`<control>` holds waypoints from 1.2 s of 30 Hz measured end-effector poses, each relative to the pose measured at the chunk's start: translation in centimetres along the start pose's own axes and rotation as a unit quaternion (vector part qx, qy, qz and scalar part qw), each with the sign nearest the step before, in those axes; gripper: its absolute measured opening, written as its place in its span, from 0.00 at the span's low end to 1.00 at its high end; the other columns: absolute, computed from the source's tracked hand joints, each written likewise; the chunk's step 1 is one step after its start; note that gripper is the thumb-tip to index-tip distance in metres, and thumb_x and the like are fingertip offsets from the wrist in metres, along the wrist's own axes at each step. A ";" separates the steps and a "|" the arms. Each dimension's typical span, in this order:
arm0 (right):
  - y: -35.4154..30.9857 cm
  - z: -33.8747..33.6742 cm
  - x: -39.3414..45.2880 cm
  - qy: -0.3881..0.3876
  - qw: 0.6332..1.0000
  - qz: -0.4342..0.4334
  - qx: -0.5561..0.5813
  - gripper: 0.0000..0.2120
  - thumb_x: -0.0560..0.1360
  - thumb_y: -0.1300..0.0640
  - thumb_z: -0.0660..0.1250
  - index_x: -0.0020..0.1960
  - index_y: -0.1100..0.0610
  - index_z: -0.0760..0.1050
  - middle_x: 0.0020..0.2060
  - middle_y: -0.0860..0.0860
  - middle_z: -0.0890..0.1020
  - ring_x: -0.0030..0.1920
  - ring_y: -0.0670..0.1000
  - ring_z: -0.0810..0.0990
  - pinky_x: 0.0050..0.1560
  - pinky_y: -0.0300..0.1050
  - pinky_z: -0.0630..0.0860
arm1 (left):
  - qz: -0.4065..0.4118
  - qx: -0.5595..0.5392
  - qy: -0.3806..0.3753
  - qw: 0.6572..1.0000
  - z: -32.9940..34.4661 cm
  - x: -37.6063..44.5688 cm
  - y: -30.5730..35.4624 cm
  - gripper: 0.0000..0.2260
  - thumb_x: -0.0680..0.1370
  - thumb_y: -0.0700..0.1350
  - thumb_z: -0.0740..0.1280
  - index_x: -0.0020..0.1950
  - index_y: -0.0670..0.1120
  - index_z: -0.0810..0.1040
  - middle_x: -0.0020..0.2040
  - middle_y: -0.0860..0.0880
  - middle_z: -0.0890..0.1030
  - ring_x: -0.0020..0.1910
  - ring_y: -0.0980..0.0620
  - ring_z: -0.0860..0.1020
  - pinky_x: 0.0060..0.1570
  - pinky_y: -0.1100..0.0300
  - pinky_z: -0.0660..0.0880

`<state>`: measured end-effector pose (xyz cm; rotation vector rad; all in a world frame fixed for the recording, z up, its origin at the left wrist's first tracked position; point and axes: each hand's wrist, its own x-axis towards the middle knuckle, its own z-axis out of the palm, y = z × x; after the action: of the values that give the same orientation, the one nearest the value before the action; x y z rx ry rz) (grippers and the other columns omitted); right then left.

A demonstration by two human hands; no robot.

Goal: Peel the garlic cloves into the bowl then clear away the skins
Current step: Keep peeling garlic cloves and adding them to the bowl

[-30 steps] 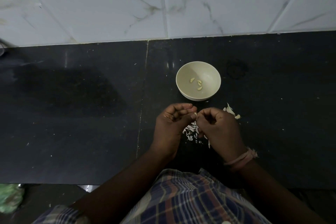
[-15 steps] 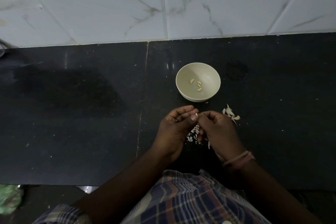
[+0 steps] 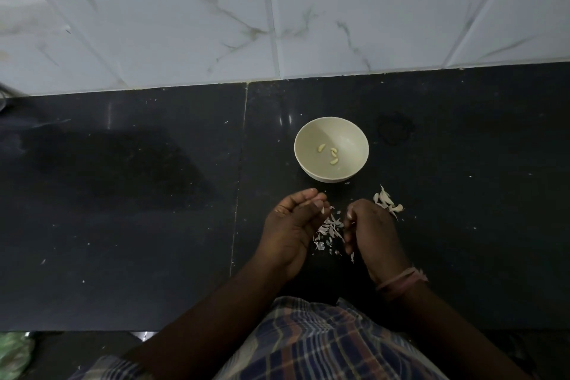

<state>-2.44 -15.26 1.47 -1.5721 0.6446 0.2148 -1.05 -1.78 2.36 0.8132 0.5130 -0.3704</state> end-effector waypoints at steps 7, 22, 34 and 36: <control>0.7 0.4 0.0 0.012 0.999 -0.045 -0.020 0.22 0.84 0.44 0.56 0.37 0.57 0.71 0.28 0.55 0.70 0.29 0.52 0.69 0.35 0.50 0.68 | 0.028 0.024 0.028 0.999 1.8 1.8 1.0 0.08 0.76 0.29 0.69 0.52 0.38 0.79 0.44 0.42 0.86 0.44 0.48 0.85 0.48 0.58 0.83; 0.6 0.4 0.6 0.001 0.994 -0.109 -0.017 0.25 0.84 0.48 0.60 0.39 0.68 0.68 0.29 0.56 0.70 0.31 0.52 0.68 0.36 0.52 0.68 | 0.102 0.102 0.150 0.978 5.9 5.2 2.3 0.11 0.76 0.26 0.67 0.49 0.40 0.80 0.44 0.44 0.85 0.47 0.50 0.84 0.56 0.55 0.80; 1.6 0.6 0.3 0.054 0.934 -0.292 -0.198 0.05 0.77 0.62 0.68 0.50 0.54 0.80 0.45 0.47 0.81 0.47 0.46 0.79 0.48 0.39 0.74 | -0.049 0.144 0.124 0.981 4.9 1.1 -1.6 0.10 0.81 0.40 0.65 0.59 0.41 0.82 0.53 0.38 0.85 0.54 0.42 0.84 0.51 0.51 0.81; 2.0 0.6 0.2 0.068 0.899 -0.334 -0.274 0.06 0.75 0.59 0.65 0.47 0.57 0.81 0.42 0.52 0.82 0.43 0.52 0.81 0.45 0.47 0.77 | -0.088 0.152 0.114 0.978 5.2 1.0 -1.9 0.10 0.81 0.43 0.66 0.60 0.43 0.83 0.49 0.40 0.86 0.49 0.44 0.85 0.44 0.56 0.80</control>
<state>-3.17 -14.70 -0.47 -2.2768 0.1063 -0.2585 0.29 -7.09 3.67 1.1183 0.7575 -0.5312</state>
